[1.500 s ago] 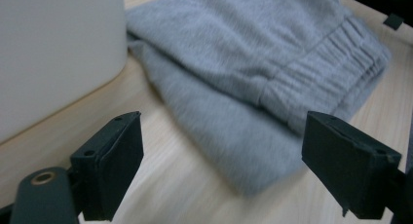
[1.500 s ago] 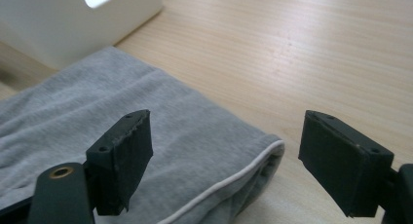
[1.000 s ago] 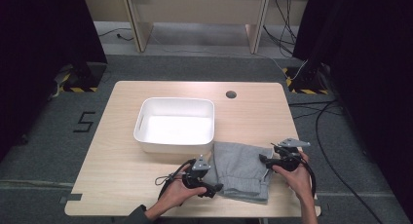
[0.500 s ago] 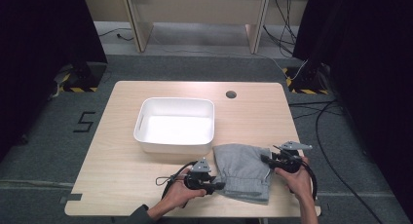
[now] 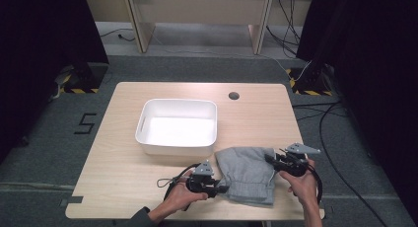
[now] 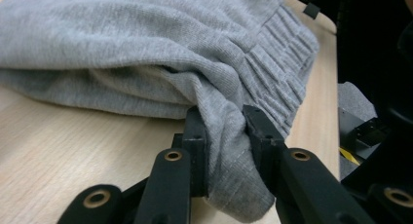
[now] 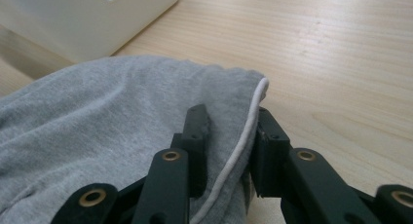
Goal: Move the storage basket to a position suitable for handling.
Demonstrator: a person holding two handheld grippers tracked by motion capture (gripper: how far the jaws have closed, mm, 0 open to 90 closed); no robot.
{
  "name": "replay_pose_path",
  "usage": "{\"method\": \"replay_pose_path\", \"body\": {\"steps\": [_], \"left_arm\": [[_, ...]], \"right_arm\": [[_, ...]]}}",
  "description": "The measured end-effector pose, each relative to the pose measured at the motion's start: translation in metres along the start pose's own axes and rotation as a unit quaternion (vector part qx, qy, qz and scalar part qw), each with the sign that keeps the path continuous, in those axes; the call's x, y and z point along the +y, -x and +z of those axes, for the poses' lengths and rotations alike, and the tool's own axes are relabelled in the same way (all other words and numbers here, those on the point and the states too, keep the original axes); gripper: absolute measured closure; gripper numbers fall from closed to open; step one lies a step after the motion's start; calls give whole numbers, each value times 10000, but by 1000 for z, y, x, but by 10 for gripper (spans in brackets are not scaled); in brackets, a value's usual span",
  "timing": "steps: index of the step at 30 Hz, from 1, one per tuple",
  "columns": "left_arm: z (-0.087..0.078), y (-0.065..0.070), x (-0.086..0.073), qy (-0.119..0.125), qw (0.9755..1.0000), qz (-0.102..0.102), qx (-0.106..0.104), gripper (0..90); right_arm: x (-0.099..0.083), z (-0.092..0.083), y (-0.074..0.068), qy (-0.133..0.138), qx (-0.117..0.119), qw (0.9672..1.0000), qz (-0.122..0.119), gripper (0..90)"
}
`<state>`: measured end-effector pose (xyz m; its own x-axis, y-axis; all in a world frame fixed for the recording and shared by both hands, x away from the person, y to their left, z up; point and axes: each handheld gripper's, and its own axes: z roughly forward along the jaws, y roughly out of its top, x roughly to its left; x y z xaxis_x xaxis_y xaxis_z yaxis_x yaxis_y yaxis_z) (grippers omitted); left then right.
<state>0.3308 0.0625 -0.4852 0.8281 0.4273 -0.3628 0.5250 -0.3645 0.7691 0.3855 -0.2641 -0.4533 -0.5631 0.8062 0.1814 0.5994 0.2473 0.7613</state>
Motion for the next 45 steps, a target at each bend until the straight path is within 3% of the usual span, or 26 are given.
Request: {"method": "replay_pose_path", "body": {"steps": [45], "left_arm": [[-1, 8, 17, 1, 9997, 205, -98, 729]], "right_arm": [[1, -20, -2, 198, -84, 9997, -70, 724]]}}
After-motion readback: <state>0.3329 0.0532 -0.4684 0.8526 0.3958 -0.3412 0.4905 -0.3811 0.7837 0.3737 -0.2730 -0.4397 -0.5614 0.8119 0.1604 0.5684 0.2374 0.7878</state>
